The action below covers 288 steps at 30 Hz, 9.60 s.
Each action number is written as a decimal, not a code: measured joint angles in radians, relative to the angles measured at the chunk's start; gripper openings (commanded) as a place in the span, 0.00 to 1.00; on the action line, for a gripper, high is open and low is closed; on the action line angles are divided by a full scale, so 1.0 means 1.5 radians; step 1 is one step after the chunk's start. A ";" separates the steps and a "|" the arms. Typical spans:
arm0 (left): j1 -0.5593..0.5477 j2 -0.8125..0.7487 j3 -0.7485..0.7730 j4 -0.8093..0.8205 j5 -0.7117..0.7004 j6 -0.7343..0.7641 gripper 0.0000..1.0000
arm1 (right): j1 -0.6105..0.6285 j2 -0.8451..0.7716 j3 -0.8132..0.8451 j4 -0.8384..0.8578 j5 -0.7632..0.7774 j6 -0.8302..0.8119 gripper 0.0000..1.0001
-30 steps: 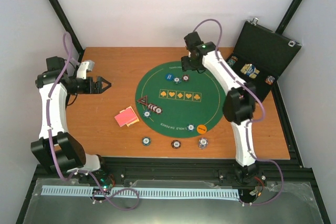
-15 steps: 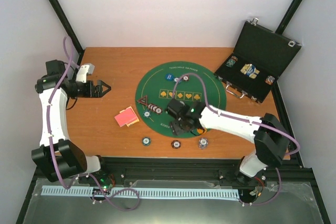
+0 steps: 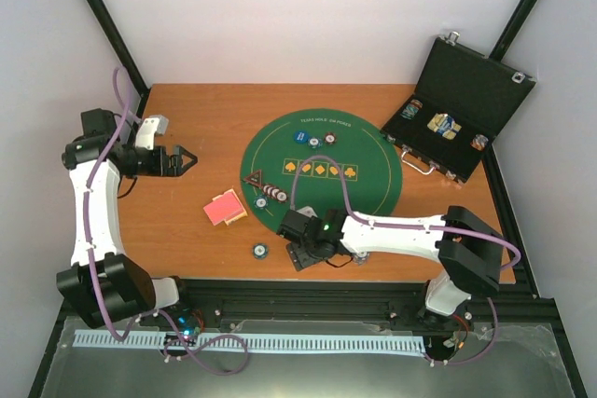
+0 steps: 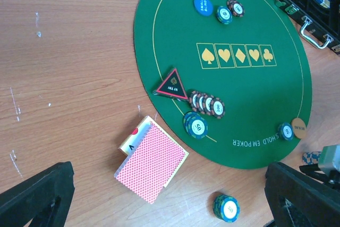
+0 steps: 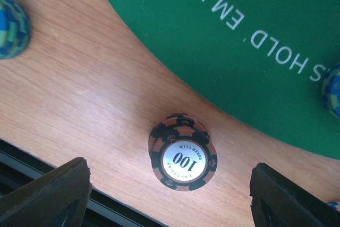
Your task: Distribute texas hold em gaming equipment
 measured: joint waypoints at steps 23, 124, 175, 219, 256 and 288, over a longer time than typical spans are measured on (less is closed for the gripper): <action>0.000 -0.005 0.009 -0.009 0.002 0.005 1.00 | 0.000 0.055 -0.052 0.067 -0.027 0.017 0.60; 0.000 0.013 0.041 -0.016 0.008 -0.006 1.00 | -0.336 -0.079 -0.024 -0.043 0.012 -0.125 0.80; 0.000 0.013 0.055 -0.020 0.022 -0.013 1.00 | -0.173 -0.172 -0.199 -0.071 -0.012 0.091 0.39; 0.000 0.014 0.055 -0.025 0.020 -0.010 1.00 | -0.245 0.564 0.754 -0.176 0.003 -0.157 0.29; 0.000 0.023 0.041 -0.023 0.022 -0.005 1.00 | -0.266 0.607 0.829 -0.209 -0.037 -0.175 0.70; 0.001 0.014 0.037 -0.032 0.026 0.010 1.00 | -0.163 -0.227 -0.167 -0.114 0.008 0.064 0.83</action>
